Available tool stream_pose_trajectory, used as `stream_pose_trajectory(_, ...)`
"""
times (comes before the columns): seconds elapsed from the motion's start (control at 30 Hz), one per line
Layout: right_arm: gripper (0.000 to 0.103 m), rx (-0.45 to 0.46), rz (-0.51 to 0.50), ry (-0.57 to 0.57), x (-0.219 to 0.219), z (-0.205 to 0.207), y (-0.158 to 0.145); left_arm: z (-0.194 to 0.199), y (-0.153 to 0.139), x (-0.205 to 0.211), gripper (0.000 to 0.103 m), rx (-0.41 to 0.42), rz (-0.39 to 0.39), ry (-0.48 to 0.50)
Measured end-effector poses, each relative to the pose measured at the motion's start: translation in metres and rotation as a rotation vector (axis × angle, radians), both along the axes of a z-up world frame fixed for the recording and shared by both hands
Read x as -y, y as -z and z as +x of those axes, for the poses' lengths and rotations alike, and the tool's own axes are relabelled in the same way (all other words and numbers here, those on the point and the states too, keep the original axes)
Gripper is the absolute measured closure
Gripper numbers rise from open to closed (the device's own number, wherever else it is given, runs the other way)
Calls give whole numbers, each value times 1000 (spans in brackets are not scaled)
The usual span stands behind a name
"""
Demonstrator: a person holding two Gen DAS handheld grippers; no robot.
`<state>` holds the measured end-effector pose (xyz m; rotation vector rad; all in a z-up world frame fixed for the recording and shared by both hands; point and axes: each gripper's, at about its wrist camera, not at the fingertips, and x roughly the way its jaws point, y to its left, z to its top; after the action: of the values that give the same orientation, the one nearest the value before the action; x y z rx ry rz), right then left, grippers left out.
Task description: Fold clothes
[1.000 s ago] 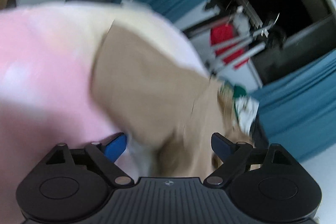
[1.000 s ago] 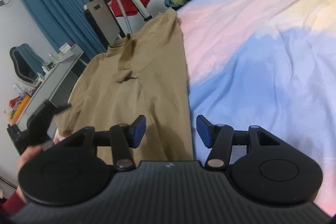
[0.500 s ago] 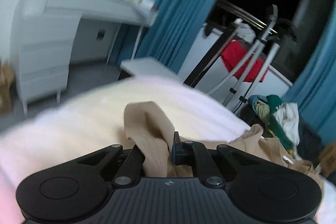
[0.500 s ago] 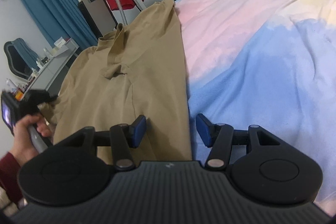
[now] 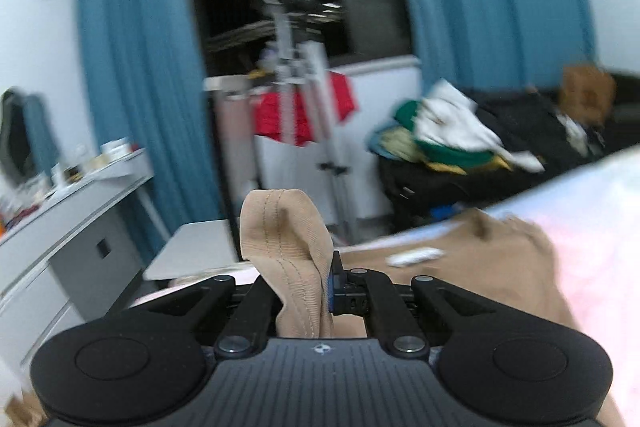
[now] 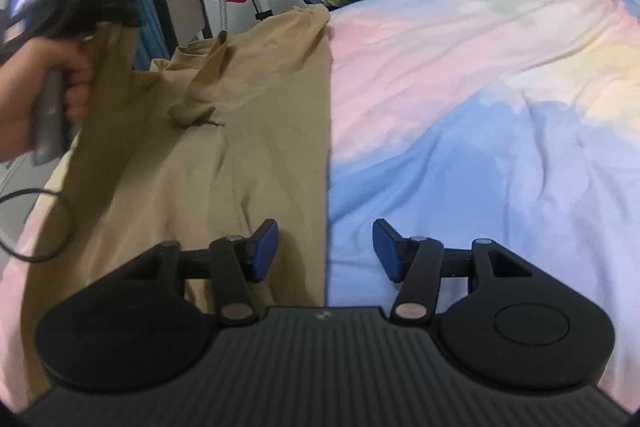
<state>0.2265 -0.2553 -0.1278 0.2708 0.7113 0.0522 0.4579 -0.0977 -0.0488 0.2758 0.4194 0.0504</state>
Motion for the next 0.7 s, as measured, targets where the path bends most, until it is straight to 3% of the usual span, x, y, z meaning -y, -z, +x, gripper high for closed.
stream_pose_trajectory(0.17, 48, -25, 28, 16, 9, 5, 8, 9, 57, 53, 96, -97, -22, 7)
stream_pose_trajectory(0.27, 48, -18, 10, 1, 7, 8, 9, 13, 83, 52, 80, -132, -69, -4)
stream_pose_trajectory(0.33, 48, -21, 1, -1, 6, 10, 10, 14, 92, 52, 61, -146, -95, -1)
stream_pose_trajectory(0.43, 48, -18, 15, 1, 7, 11, 10, 7, 86, 36, 42, -149, -121, 17)
stream_pose_trajectory(0.57, 48, -11, 0, -7, 2, 11, 8, -28, 57, 9, 37, -163, -178, 56)
stream_pose_trajectory(0.63, 48, -3, -7, -15, -1, 10, 7, -70, 37, -3, 27, -159, -198, 65)
stream_pose_trajectory(0.7, 48, 9, -22, -24, -6, 7, 4, -110, 20, -18, 26, -156, -211, 78)
